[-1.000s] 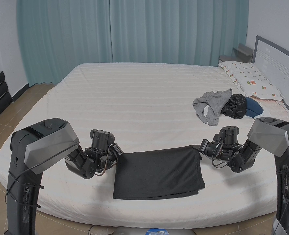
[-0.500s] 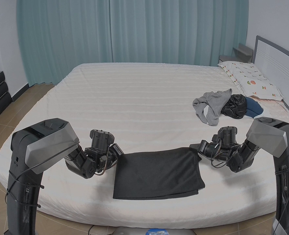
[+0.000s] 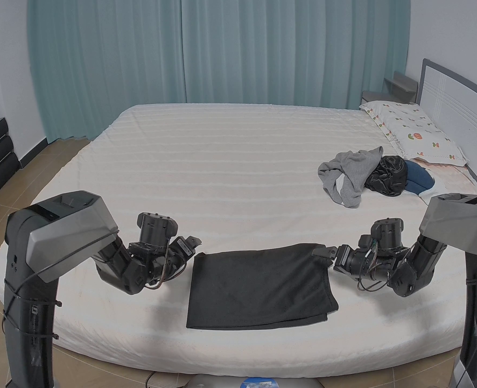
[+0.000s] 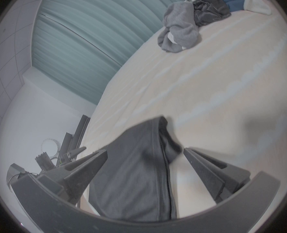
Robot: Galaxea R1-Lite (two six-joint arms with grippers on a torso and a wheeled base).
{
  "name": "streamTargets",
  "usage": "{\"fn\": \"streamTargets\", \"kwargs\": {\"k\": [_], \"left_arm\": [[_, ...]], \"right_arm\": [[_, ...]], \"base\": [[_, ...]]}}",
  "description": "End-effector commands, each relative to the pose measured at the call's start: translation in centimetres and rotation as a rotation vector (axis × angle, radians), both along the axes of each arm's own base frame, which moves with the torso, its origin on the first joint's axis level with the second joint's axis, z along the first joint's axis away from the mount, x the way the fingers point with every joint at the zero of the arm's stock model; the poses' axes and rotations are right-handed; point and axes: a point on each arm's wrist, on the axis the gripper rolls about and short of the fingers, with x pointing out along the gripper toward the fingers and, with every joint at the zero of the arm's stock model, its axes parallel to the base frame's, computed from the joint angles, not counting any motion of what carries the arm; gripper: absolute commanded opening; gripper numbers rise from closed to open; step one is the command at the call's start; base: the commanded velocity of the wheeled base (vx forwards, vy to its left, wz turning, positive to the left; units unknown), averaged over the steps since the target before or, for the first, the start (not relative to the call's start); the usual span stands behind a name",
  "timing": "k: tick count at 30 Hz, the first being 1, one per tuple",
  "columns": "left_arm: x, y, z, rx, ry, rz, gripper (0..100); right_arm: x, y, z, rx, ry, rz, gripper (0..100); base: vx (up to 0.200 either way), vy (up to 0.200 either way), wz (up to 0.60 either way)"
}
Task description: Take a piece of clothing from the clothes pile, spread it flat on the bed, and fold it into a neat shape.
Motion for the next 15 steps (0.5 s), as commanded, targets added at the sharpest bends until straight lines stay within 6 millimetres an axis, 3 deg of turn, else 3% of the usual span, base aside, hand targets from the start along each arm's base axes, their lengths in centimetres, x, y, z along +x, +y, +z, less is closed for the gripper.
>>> {"fn": "streamTargets", "kwargs": {"k": [1,7,13,15], "left_arm": [[-4.4,2.8,2.7,-0.065,0.069,-0.002,100],[-6.2,3.6,1.5,-0.107,0.084,0.009,100],[-6.7,3.7,1.3,-0.113,0.085,-0.002,100],[-6.8,3.8,1.3,-0.114,0.087,0.001,100]], "right_arm": [[-5.2,0.1,1.8,0.02,0.038,0.066,100],[-7.1,-0.1,1.1,0.006,0.099,0.075,100],[-7.7,-0.3,0.4,-0.011,0.13,0.074,100],[-7.6,-0.3,0.3,-0.009,0.132,0.075,100]], "base": [[0.0,0.0,0.0],[0.0,0.0,0.0],[-0.2,0.0,0.0],[0.0,0.0,0.0]]}}
